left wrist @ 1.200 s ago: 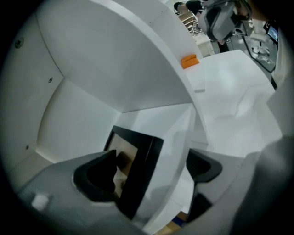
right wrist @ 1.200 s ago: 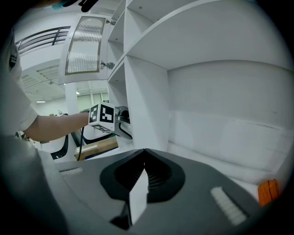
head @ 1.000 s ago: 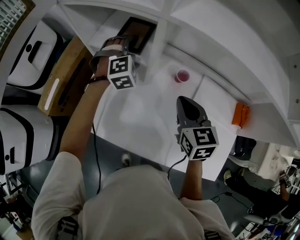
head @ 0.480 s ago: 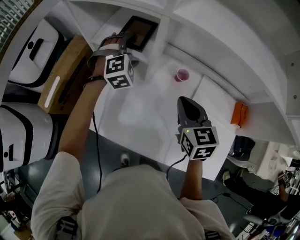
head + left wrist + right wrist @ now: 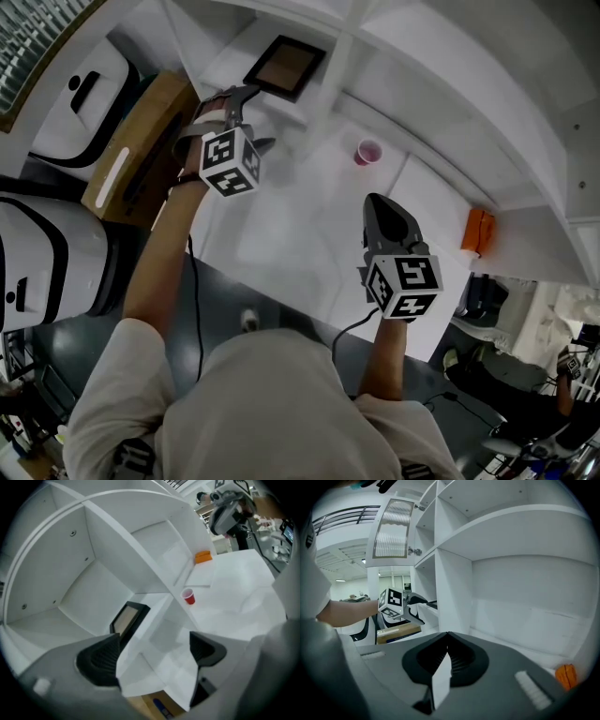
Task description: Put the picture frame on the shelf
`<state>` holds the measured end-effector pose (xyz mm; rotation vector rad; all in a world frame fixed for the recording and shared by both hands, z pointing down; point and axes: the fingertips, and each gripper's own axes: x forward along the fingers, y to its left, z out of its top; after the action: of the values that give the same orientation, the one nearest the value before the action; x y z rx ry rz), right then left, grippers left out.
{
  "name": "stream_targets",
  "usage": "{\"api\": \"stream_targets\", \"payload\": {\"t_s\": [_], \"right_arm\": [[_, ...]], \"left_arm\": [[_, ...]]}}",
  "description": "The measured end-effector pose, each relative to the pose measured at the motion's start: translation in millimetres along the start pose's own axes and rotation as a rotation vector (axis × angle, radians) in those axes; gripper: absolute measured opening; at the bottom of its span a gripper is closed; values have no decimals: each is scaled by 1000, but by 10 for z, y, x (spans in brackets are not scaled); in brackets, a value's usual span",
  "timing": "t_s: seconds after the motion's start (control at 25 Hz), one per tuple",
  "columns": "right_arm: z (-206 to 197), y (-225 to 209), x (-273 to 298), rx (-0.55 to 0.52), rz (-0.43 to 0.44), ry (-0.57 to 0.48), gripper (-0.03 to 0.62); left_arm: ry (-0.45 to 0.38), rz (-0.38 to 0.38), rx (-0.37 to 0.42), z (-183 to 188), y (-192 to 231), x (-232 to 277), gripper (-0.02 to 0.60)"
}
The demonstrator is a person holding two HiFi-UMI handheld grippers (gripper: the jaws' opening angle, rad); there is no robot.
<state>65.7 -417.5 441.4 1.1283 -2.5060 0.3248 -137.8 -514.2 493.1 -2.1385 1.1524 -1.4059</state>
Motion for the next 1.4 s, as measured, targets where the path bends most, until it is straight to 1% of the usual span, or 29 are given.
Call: {"api": "stream_targets", "payload": {"t_s": [0.12,0.2,0.4,0.48,0.56,0.76,0.92,1.08,1.2,1.28,1.4], "right_arm": [[32,79,-81,-8,1,-12,6],[47,129,-133,-11,2,-19,6],[58,225,-277,-26,0,-28,6],[61,254,-340,-35,-3,-31,6],[75,283,-400,-38,-4,-38,6],[65,400,-545,-45,2,-50,6],[45,522,-659,-61,7,-56,6],[20,653,-831,-73,6,-62,6],[8,754,-991,-79,2,-67,6],[0,841,-1085,-84,2,-73,6],[-48,1017,-1227,-97,5,-77,6]], "left_arm": [[19,-13,-19,-78,-137,-102,459],[11,-24,-54,-94,-212,-171,453],[-31,-27,-207,-85,-306,-374,407],[-44,-27,-257,-89,-351,-459,385],[-40,-26,-284,-120,-417,-540,355],[-38,-48,-361,-206,-673,-765,324],[-33,-40,-401,-272,-865,-965,311],[-76,-16,-455,-240,-998,-1265,253],[-104,1,-506,-222,-1106,-1506,244],[-124,8,-543,-224,-1180,-1662,220],[-149,15,-568,-234,-1321,-1890,197]]}}
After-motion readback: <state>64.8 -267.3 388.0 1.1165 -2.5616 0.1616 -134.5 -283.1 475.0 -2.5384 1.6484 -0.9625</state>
